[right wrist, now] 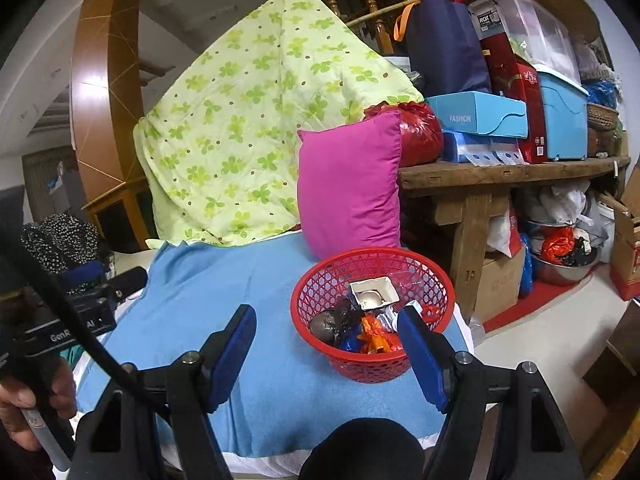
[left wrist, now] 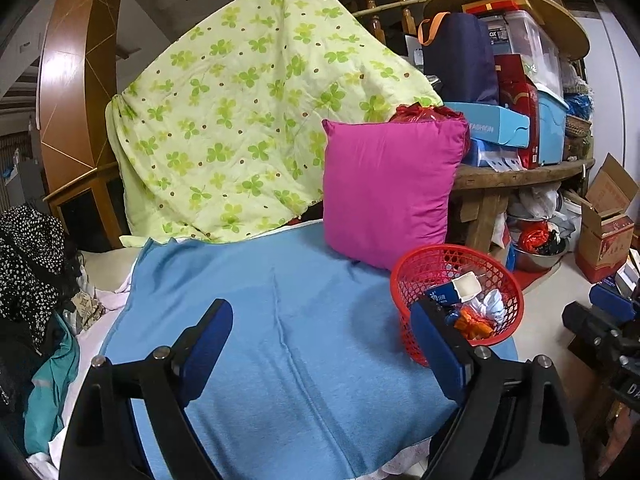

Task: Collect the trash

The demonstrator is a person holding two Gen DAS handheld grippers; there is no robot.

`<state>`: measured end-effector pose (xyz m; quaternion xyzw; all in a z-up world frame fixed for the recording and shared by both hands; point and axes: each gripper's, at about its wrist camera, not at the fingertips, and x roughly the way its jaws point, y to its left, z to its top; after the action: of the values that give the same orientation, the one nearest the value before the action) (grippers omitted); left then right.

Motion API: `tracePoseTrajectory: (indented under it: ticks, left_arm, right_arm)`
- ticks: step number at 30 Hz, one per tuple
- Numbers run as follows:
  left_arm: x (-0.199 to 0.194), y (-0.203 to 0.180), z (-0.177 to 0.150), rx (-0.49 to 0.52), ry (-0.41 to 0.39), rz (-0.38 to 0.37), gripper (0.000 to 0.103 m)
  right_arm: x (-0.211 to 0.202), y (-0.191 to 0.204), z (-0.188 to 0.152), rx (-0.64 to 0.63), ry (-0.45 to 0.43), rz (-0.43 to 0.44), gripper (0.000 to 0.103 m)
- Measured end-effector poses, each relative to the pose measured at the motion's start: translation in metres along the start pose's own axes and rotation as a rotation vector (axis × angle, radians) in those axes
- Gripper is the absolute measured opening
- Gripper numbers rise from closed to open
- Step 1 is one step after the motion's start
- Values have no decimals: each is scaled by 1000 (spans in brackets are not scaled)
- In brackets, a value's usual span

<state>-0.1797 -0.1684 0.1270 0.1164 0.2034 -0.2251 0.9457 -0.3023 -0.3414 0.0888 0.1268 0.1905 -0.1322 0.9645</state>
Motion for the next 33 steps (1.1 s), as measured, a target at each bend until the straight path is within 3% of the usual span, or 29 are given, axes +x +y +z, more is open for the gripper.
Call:
tracePoseTrajectory:
  ticks: [13, 33]
  left_arm:
    - [-18, 5, -3, -4, -8, 19, 91]
    - [-28, 15, -7, -13, -19, 25, 91]
  right_arm:
    - [-14, 5, 0, -27, -15, -56, 76]
    - [-9, 22, -1, -45, -21, -64, 76]
